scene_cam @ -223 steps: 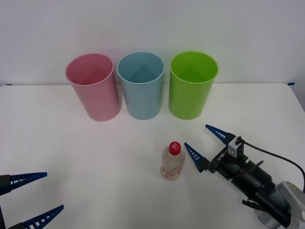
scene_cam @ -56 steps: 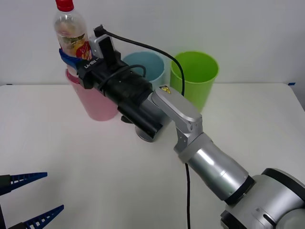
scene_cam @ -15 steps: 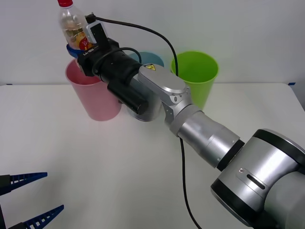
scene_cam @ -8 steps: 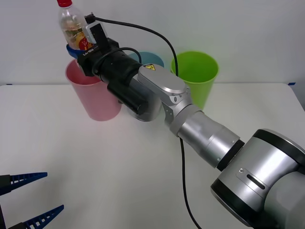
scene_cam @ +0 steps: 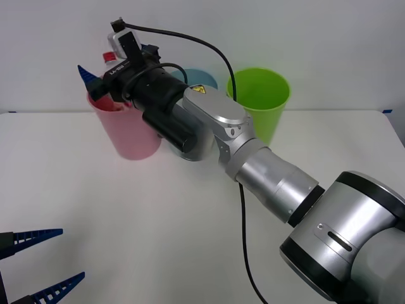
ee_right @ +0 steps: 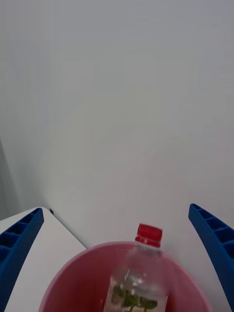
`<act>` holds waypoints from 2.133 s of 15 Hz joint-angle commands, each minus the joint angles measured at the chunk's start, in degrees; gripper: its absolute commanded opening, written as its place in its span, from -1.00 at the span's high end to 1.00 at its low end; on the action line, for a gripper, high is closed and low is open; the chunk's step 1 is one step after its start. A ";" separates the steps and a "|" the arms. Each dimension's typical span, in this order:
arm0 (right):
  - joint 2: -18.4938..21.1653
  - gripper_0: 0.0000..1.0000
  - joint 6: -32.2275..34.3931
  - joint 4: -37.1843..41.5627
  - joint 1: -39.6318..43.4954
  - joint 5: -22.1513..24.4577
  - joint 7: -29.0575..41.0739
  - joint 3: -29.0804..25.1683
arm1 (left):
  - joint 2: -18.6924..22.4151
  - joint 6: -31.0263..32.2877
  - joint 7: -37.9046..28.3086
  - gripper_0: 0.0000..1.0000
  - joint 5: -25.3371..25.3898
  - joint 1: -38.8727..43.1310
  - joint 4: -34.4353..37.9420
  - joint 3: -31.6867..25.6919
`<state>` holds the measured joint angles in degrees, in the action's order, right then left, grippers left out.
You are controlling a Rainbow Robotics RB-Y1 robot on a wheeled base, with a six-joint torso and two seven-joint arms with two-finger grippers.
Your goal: Put cans in the blue bin and PET bottles in the pink bin and trash in the green bin.
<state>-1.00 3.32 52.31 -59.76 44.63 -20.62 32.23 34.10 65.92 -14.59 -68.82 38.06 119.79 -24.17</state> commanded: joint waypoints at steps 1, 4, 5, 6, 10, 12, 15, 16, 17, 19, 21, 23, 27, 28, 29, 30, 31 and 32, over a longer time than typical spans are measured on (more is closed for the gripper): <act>0.00 -1.00 0.02 0.07 0.00 0.02 -0.13 0.02 | 0.00 0.00 0.00 -1.00 0.00 0.00 0.00 0.00; 0.00 -1.00 0.02 0.07 0.09 0.02 -0.21 -0.06 | 0.00 0.00 0.00 -1.00 0.00 0.00 0.00 0.00; 0.00 -1.00 0.02 0.07 0.00 0.02 -0.13 -0.06 | 0.00 0.00 0.00 -1.00 0.00 0.00 0.00 0.00; 0.00 -1.00 0.11 0.07 0.00 0.11 -0.21 0.02 | 0.00 0.00 0.00 -1.00 0.00 0.00 0.00 0.00; 0.00 -1.00 0.11 0.07 0.00 0.11 0.05 0.02 | 0.00 0.00 0.00 -1.00 0.00 0.00 0.00 0.00; 0.00 -1.00 0.98 0.16 0.00 -0.07 0.31 -0.42 | 0.00 0.00 0.00 -1.00 0.00 0.00 0.00 0.00; 0.00 -1.00 4.15 1.92 0.09 -0.68 1.28 -0.68 | 0.00 0.00 0.00 -1.00 0.00 0.00 0.00 0.00; 0.00 -1.00 5.91 2.62 0.09 -0.94 1.81 -0.68 | 0.00 0.00 0.00 -1.00 0.00 0.00 0.00 0.00; 0.00 -1.00 7.05 3.06 0.18 -1.12 2.25 -0.68 | 0.00 0.00 0.00 -1.00 0.00 0.00 0.00 0.00; 0.00 -1.00 10.04 3.50 0.35 -3.23 2.86 0.02 | 0.00 0.00 0.00 -1.00 0.00 0.00 0.00 0.00; 0.00 -1.00 12.06 7.28 2.72 -3.67 3.21 0.99 | 0.00 0.00 0.00 -1.00 0.00 0.00 0.00 0.00; 4.08 -1.00 12.15 13.87 6.15 -5.51 4.01 3.89 | 0.00 0.00 0.00 -1.00 0.00 0.00 0.00 0.00; 14.71 -1.00 13.64 26.26 13.45 -7.80 5.15 5.56 | 0.00 0.00 0.00 -1.00 0.00 0.00 0.00 0.00; 16.74 -1.00 15.05 28.28 15.12 -8.06 5.32 5.21 | 0.00 0.00 0.00 -1.00 0.00 0.00 0.00 0.00; 18.23 -1.00 16.28 30.04 16.79 -8.06 5.59 4.51 | 0.00 0.00 0.00 -1.00 0.00 0.00 0.00 0.00; 19.90 -1.00 17.95 32.24 18.98 -8.06 5.76 3.71 | 0.00 0.00 0.00 -1.00 0.00 0.00 0.00 0.00; 21.22 -1.00 19.88 34.26 21.44 -8.06 5.94 2.57 | 0.00 0.00 0.00 -1.00 0.00 0.00 0.00 0.00; 22.36 -1.00 21.90 35.67 23.82 -7.98 5.85 1.43 | 0.00 0.00 0.00 -1.00 0.00 0.00 0.00 0.00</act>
<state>20.51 23.72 86.90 -37.66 36.58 -14.73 34.49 34.10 65.91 -14.59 -68.82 38.06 119.80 -24.17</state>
